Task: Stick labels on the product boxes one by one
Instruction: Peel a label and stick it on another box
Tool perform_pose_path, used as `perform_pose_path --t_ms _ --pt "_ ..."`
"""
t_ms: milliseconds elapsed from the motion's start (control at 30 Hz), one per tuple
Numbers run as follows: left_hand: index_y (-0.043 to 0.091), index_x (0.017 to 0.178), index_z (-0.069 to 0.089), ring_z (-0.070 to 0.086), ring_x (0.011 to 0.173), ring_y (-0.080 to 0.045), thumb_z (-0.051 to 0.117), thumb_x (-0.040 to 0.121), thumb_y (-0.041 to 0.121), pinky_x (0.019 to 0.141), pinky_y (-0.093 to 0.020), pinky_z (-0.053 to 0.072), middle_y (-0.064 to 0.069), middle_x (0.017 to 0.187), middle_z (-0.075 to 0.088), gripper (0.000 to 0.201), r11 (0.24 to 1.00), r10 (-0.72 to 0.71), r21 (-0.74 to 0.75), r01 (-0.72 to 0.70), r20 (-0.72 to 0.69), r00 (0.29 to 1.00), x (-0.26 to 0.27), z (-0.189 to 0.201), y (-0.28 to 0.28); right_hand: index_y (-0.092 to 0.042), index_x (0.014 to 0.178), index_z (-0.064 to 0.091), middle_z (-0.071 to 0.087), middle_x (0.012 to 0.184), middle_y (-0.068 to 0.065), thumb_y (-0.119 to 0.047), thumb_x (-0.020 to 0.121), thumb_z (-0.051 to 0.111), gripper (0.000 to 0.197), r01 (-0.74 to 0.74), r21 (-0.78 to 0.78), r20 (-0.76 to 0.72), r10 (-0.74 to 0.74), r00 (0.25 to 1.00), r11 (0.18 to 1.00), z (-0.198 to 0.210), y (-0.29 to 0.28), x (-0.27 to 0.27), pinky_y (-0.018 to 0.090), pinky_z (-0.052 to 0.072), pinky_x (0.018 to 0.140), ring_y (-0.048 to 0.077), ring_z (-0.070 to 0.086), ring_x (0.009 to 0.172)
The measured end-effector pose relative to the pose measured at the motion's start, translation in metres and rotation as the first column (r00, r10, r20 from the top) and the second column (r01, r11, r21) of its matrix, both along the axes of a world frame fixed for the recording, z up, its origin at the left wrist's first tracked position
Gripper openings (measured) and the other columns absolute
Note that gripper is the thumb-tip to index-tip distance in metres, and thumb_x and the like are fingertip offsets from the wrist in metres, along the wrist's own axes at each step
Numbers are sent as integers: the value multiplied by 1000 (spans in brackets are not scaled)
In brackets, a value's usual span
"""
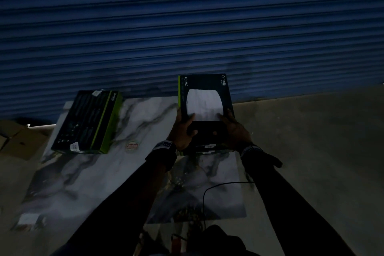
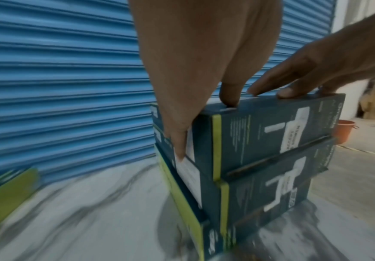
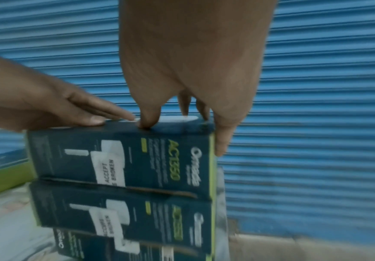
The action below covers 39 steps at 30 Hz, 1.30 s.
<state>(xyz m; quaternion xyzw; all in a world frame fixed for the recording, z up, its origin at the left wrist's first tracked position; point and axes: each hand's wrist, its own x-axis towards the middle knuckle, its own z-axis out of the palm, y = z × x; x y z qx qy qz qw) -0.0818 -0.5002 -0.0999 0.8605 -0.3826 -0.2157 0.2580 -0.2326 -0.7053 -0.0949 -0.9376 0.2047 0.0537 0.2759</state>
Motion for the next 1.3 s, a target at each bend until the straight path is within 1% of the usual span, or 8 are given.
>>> perform_pose_path --t_ms 133,267,400,567,633,933,1100,1300 --pt "27 164 12 -14 152 -13 69 94 46 128 -43 18 -6 167 -26 92 993 -14 -121 4 -80 997 -11 2 16 -24 162 13 2 170 2 -46 79 83 111 60 113 229 -85 970 992 -7 2 -19 49 31 121 23 11 156" --pt "35 161 -13 -12 156 -23 85 76 54 124 -36 19 0 162 -39 131 982 -149 -110 151 28 989 -28 -3 35 -28 161 -8 -21 168 4 -53 71 86 133 -72 -23 45 73 996 997 -10 14 -36 55 27 121 33 -1 156" --pt "41 159 -15 14 155 -27 79 89 24 122 -44 30 6 161 -41 119 993 -96 -57 103 102 990 -36 -17 37 -39 158 -17 -31 165 -3 -33 80 83 127 -22 -136 68 32 997 990 -22 27 -43 59 37 113 38 16 153" --pt "45 159 -14 29 148 -25 70 96 19 112 -34 39 8 162 -38 108 984 -70 -153 87 116 991 -41 -23 41 -38 160 -9 -25 166 9 -7 93 64 104 70 -176 186 -37 982 982 -39 30 -44 56 54 95 47 55 124" --pt "48 158 -14 46 137 -27 70 96 16 101 -32 45 10 162 -38 109 984 -74 -154 87 88 993 -39 -21 43 -36 160 -10 -26 166 11 -6 94 64 104 53 -230 174 -12 985 972 -44 25 -42 57 55 92 48 55 125" --pt "29 163 -6 48 134 -40 69 92 4 98 -44 52 -2 164 -36 107 997 -56 -34 63 194 979 -26 -2 47 -41 160 0 -20 168 5 -7 94 66 100 32 -156 231 5 973 987 -45 30 -30 54 58 85 45 59 121" --pt "28 164 -4 65 105 -37 68 89 -5 80 -39 56 -6 165 -33 109 998 -67 23 64 238 969 -28 -6 46 -44 160 4 -19 169 1 -15 94 69 97 32 -134 216 -3 976 990 -45 24 -32 52 58 87 43 56 126" --pt "30 163 -7 59 119 -32 64 91 -6 83 -35 57 -3 164 -37 108 994 -111 14 111 192 975 -26 -8 48 -44 160 5 -15 169 1 -14 91 72 101 47 -178 217 -7 976 983 -45 22 -32 52 57 92 40 44 140"
